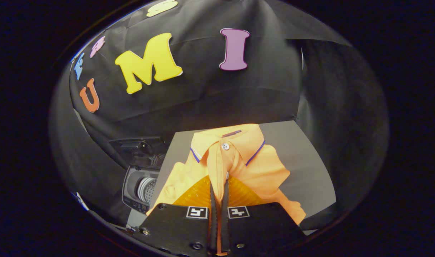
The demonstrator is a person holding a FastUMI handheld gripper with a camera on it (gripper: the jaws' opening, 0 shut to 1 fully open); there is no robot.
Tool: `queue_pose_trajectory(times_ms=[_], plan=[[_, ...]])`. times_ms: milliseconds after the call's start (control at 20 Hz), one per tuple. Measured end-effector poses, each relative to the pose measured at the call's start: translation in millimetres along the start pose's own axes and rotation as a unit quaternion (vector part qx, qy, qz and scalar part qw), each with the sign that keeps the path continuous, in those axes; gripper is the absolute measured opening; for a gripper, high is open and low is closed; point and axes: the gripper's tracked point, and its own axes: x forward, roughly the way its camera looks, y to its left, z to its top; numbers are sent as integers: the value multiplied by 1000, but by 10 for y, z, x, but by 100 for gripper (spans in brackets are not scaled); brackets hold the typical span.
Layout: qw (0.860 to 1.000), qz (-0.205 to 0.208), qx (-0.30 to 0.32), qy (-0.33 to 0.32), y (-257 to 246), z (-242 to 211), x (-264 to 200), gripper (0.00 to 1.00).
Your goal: Put the clothes into the washing machine and then close the washing machine lid.
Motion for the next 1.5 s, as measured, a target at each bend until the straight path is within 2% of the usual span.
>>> queue_pose_trajectory(times_ms=[500,900,1200,1500], plan=[[998,34,10,-48,771,214,-728,7],[995,83,-12,-62,1779,218,-1031,7],[990,137,-23,-36,2548,86,-874,7],[984,175,-37,16,3075,-117,-342,7]])
